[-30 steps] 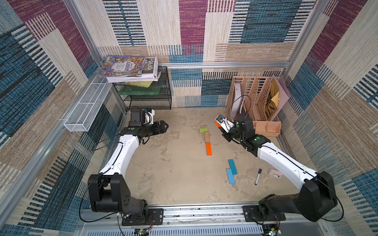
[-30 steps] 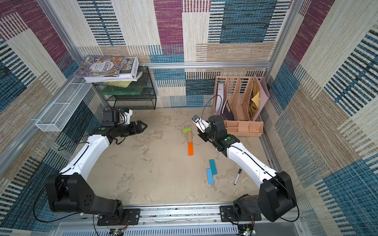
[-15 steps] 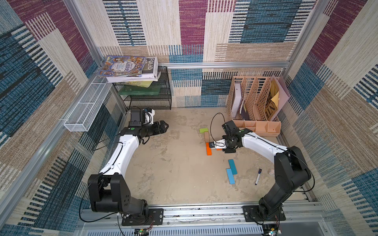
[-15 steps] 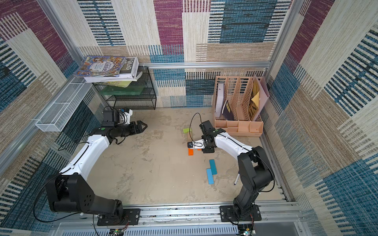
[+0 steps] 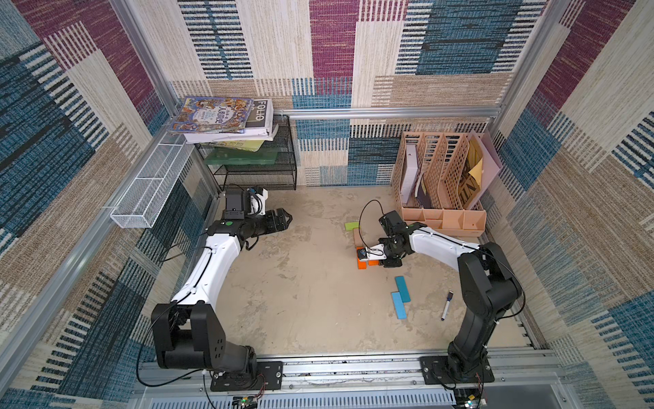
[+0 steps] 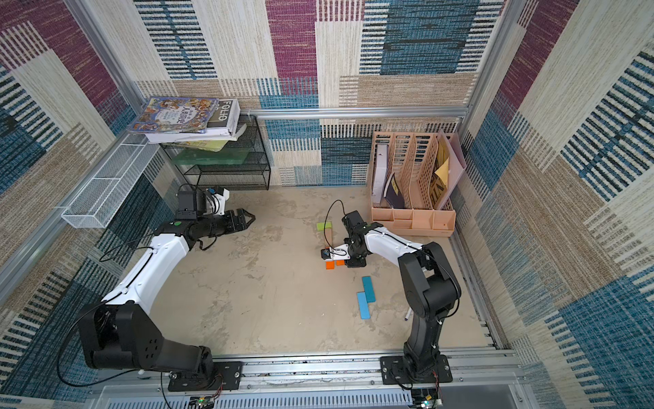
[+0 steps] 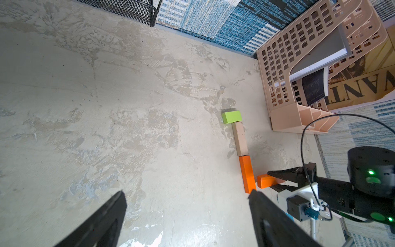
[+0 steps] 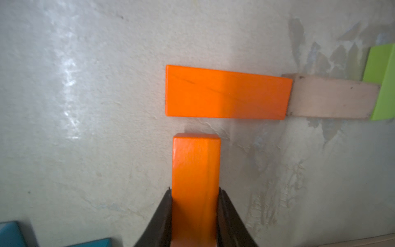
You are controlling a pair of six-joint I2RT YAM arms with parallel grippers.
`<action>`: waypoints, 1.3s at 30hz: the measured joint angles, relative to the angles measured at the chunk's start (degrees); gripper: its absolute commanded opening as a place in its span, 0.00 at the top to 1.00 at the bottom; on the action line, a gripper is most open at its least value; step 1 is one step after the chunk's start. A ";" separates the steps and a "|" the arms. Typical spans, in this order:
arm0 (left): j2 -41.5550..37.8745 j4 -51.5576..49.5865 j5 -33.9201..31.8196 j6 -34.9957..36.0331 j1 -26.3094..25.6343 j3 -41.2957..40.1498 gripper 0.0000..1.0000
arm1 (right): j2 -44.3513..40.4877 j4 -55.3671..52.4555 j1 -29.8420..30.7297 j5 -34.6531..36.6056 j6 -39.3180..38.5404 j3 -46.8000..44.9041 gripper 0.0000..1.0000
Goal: Assemble a giraffe with building blocks
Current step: Place the building block at the center of the board, then assemble the building block at the center of the board.
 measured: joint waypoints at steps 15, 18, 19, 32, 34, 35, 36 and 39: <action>0.00 0.02 0.00 0.00 0.00 0.00 0.07 | 1.14 -1.42 -0.20 -1.92 -0.15 -0.76 0.40; 0.00 0.02 0.00 0.00 0.00 0.00 0.07 | 1.62 -1.46 -0.20 -2.10 -0.13 -0.20 0.44; 0.00 0.02 0.00 0.00 0.00 0.00 0.07 | 1.75 -1.51 -0.20 -2.14 -0.13 -0.09 0.45; 0.09 0.02 0.00 -0.02 -0.02 0.00 0.07 | 3.80 -2.08 0.44 -3.26 0.07 1.64 0.58; 0.09 0.00 0.00 -0.02 0.00 0.00 0.07 | 4.04 -2.40 0.50 -3.34 0.07 1.99 0.62; 0.09 0.02 0.00 -0.02 0.00 0.00 0.07 | 4.11 -2.58 0.52 -3.39 0.13 2.10 0.62; 0.09 0.02 0.00 -0.02 0.00 0.00 0.07 | 4.13 -2.64 0.55 -3.39 0.22 2.16 0.62; 0.09 0.02 0.00 -0.02 0.00 0.00 0.06 | 4.13 -2.78 0.57 -3.39 0.24 2.21 0.65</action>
